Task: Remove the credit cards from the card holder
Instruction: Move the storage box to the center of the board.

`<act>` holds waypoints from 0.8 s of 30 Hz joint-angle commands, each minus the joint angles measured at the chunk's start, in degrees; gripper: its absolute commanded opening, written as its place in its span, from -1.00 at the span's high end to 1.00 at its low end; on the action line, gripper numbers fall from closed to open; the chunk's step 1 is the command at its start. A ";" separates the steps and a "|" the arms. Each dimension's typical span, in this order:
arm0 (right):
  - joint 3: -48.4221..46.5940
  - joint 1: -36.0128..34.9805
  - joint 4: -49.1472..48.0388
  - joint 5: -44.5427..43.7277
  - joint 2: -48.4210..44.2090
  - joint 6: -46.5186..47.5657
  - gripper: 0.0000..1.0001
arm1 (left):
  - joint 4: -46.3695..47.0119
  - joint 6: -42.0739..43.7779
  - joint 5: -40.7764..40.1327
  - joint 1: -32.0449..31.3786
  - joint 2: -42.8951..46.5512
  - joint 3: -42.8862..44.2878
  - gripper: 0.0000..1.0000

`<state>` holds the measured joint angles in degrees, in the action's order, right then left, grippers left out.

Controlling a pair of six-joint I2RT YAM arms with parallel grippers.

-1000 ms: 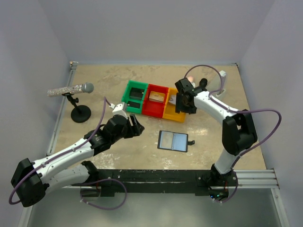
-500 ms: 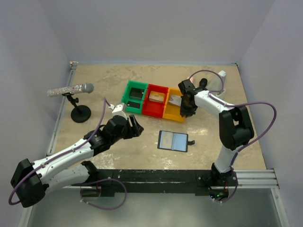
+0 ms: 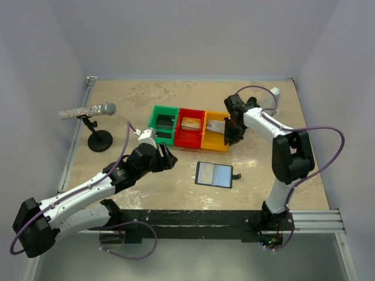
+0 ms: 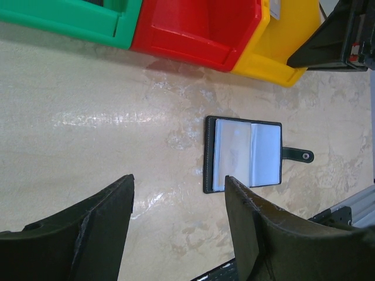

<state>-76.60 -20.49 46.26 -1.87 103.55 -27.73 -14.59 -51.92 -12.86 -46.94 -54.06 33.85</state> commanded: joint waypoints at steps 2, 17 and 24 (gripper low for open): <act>-5.92 -0.60 7.96 10.74 -3.35 4.96 1.00 | 1.67 -0.55 -0.59 0.09 0.36 -0.45 -0.34; -4.71 -4.11 9.03 12.68 -6.34 3.04 1.00 | 2.46 1.03 -1.99 0.09 -2.62 1.83 -0.34; -1.19 -6.23 5.42 12.15 -6.78 -0.84 1.00 | 7.91 7.53 -0.32 -0.17 -7.89 7.71 -0.31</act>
<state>-78.22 -25.26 55.92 5.96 100.64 -26.48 -12.60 -49.60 -13.65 -46.94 -59.86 35.53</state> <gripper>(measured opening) 0.194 0.663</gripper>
